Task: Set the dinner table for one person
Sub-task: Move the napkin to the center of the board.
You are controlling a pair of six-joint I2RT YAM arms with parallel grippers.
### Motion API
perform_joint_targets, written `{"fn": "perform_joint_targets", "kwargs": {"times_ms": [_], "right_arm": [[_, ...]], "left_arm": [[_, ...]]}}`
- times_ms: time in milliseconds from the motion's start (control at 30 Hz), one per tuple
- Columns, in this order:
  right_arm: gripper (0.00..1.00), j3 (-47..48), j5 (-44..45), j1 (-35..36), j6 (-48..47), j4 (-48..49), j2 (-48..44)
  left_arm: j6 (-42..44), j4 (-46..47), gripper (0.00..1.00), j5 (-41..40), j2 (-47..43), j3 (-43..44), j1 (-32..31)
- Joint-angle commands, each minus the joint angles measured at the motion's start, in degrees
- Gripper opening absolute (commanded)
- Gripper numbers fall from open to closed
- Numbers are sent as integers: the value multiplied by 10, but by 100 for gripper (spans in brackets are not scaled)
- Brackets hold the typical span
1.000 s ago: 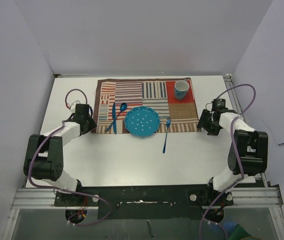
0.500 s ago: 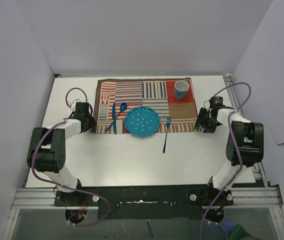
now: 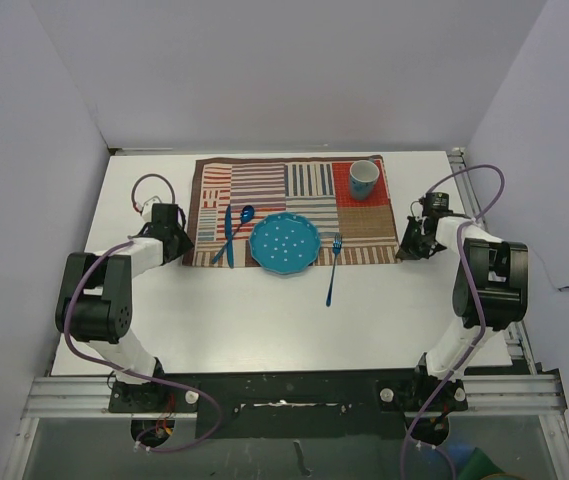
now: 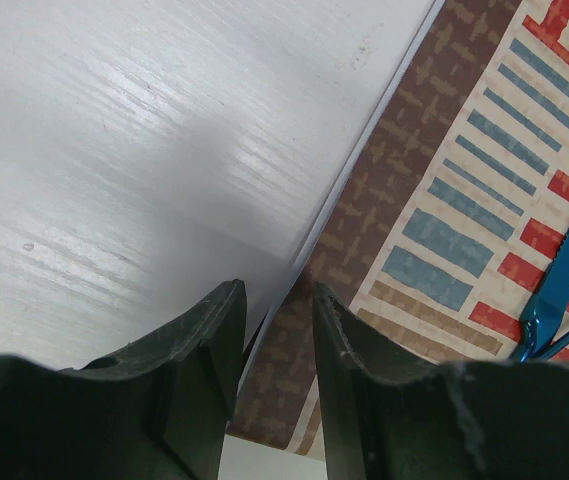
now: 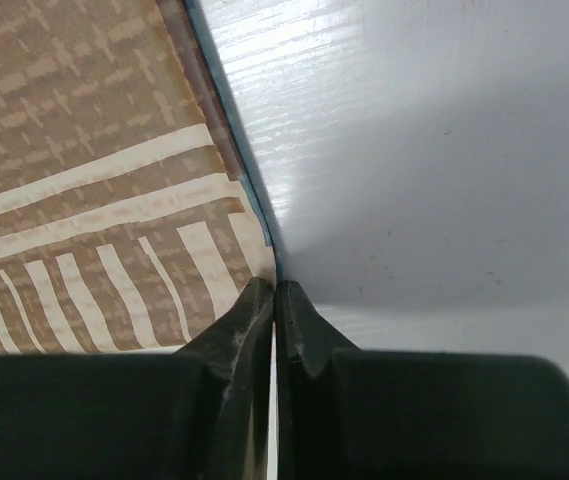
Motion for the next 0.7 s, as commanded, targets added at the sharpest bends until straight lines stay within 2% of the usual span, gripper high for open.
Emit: {"fn": "perform_joint_targets", "kwargs": {"times_ms": [0,333,367,433,467,667], "right_arm": [[0,-18,-46,7,2,12,-4],[0,-49,-47,9,0,8,-47],[0,-50,-48,9,0,8,-47],[0,-51,-49,9,0,7,-47],[0,-51,-50,9,0,7,-46],[0,-50,-51,9,-1,6,-47]], "left_arm": [[-3,8,32,17,1,-10,4],[-9,9,31,33,-15,-17,4],[-10,10,29,36,-17,-19,4],[-10,8,8,37,-19,-20,4],[-10,3,2,39,-20,-20,4],[-13,-3,0,41,-28,-27,4]]}}
